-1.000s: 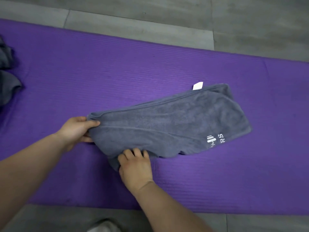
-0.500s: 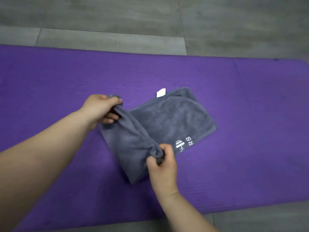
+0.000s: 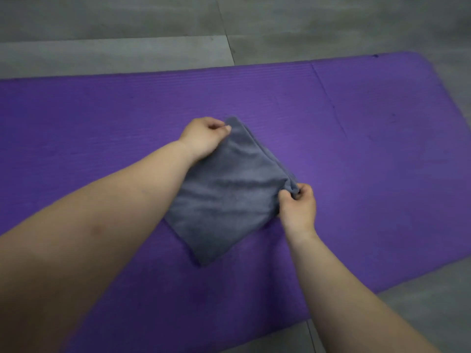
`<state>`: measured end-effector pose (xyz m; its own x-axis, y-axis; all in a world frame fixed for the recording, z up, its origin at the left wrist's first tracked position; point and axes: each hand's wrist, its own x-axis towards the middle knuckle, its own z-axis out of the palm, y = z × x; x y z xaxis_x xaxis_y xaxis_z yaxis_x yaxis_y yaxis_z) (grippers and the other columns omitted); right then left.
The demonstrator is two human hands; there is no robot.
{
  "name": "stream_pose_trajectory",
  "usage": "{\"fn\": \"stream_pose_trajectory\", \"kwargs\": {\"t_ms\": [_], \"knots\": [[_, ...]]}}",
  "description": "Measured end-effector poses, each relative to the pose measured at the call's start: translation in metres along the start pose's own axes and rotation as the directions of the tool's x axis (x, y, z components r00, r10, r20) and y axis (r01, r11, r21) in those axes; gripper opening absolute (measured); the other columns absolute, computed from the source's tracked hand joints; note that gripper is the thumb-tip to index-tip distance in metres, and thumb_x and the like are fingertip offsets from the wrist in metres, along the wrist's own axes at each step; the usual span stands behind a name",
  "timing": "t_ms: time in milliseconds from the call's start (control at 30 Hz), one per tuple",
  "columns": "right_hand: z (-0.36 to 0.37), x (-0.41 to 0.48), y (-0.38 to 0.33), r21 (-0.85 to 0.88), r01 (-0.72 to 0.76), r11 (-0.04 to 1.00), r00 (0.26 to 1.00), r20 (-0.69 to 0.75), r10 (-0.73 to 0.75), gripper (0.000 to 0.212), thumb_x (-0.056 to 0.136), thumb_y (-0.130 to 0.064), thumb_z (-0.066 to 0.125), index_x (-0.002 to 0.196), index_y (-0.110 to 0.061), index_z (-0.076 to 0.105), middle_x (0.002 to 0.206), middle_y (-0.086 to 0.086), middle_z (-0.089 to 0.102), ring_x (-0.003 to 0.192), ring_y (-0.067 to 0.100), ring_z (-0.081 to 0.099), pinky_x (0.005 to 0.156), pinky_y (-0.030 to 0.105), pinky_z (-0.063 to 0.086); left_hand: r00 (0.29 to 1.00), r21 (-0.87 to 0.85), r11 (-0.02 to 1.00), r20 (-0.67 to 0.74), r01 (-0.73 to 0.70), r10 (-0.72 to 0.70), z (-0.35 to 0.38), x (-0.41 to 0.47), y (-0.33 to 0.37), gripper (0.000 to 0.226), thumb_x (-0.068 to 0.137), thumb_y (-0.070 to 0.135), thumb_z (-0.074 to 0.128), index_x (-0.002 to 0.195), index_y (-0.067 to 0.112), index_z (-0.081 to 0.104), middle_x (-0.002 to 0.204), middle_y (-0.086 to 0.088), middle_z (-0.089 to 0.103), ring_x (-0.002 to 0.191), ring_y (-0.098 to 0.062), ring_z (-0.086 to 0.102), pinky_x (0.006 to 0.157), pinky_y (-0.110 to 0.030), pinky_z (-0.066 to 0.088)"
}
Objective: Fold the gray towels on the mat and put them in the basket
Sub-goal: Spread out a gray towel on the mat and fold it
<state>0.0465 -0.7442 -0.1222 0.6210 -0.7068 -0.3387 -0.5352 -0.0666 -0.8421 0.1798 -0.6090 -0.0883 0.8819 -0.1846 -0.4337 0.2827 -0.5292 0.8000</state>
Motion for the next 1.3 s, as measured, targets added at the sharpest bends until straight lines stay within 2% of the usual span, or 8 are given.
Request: {"fn": "stream_pose_trajectory", "kwargs": {"t_ms": [167,600,733,800,867,1000,1133,1300], "knots": [[0.003,-0.004,0.011,0.063,-0.086,0.994,0.996,-0.013,0.086,0.023,0.084,-0.004,0.052,0.072,-0.020,0.041,0.068,-0.005,0.047,0.065,0.014,0.045,0.079,0.041,0.047,0.993,0.378,0.926,-0.104,-0.014,0.057,-0.030,-0.022,-0.051,0.061,0.083,0.029,0.061,0.137,0.010,0.037,0.140,-0.015,0.040,0.131,-0.029,0.037,0.109,-0.033,0.028],[0.033,0.008,-0.026,-0.255,0.200,0.946,0.950,0.286,-0.124,0.026,0.087,-0.002,0.052,0.113,0.001,0.051,0.070,-0.010,0.047,0.066,0.009,0.048,0.056,0.006,0.036,0.937,0.360,0.898,0.140,0.254,-0.321,-0.053,-0.123,-0.122,0.031,0.082,0.024,0.064,0.103,0.009,0.046,0.096,-0.006,0.063,0.099,-0.027,0.058,0.074,-0.026,0.038],[0.035,-0.005,-0.027,-0.440,0.318,0.839,0.945,0.215,-0.246,0.045,0.084,-0.003,0.052,0.129,-0.004,0.042,0.126,0.014,0.049,0.119,0.030,0.046,0.095,0.026,0.032,0.980,0.501,0.855,-0.062,-0.132,0.188,-0.063,-0.141,-0.139,0.043,0.083,0.042,0.054,0.112,0.011,0.049,0.093,-0.006,0.060,0.089,-0.026,0.056,0.083,-0.032,0.041],[0.029,-0.017,-0.023,-0.542,0.467,0.699,0.879,0.194,-0.436,0.052,0.080,-0.006,0.053,0.131,-0.005,0.042,0.137,0.019,0.042,0.126,0.034,0.039,0.104,0.033,0.024,0.835,0.676,0.543,0.206,-0.499,0.510,-0.068,-0.144,-0.144,0.045,0.088,0.054,0.034,0.110,0.018,0.047,0.100,-0.008,0.067,0.098,-0.021,0.053,0.089,-0.028,0.034],[0.019,-0.031,-0.007,-0.511,0.747,0.425,0.632,0.350,-0.691,0.050,0.076,-0.019,0.052,0.124,-0.009,0.043,0.130,0.021,0.049,0.120,0.034,0.042,0.101,0.038,0.027,0.706,0.664,0.307,0.488,-0.682,0.514,-0.064,-0.149,-0.151,0.053,0.086,0.061,0.028,0.114,0.020,0.047,0.109,-0.006,0.068,0.108,-0.017,0.045,0.102,-0.027,0.023],[-0.012,-0.065,0.040,-0.210,0.975,-0.071,0.143,0.842,-0.520,0.062,0.071,-0.055,0.047,0.118,-0.015,0.044,0.128,0.011,0.055,0.119,0.025,0.038,0.105,0.041,0.024,0.717,0.696,0.197,0.621,-0.690,0.317,-0.060,-0.151,-0.156,0.080,0.060,0.069,0.046,0.121,0.018,0.042,0.117,-0.004,0.066,0.117,-0.018,0.042,0.112,-0.029,0.005],[-0.022,-0.072,0.056,-0.316,0.938,-0.140,0.260,0.912,-0.319,0.089,0.045,-0.060,0.073,0.119,-0.016,0.048,0.122,0.009,0.063,0.121,0.023,0.042,0.109,0.036,0.013,0.794,0.738,0.294,0.545,-0.607,0.271,-0.062,-0.142,-0.156,0.104,0.030,0.060,0.081,0.118,0.014,0.048,0.114,-0.008,0.068,0.109,-0.024,0.062,0.107,-0.028,0.009],[-0.013,-0.064,0.037,-0.309,0.949,0.061,0.308,0.869,-0.388,0.049,0.035,-0.030,0.076,0.084,-0.023,0.075,0.093,-0.001,0.075,0.082,0.015,0.072,0.066,0.027,0.057,0.742,0.736,0.191,0.559,-0.649,0.370,-0.058,-0.140,-0.148,0.080,0.011,0.048,0.085,0.084,0.017,0.075,0.094,-0.001,0.074,0.082,-0.013,0.072,0.082,-0.022,0.050]]}}
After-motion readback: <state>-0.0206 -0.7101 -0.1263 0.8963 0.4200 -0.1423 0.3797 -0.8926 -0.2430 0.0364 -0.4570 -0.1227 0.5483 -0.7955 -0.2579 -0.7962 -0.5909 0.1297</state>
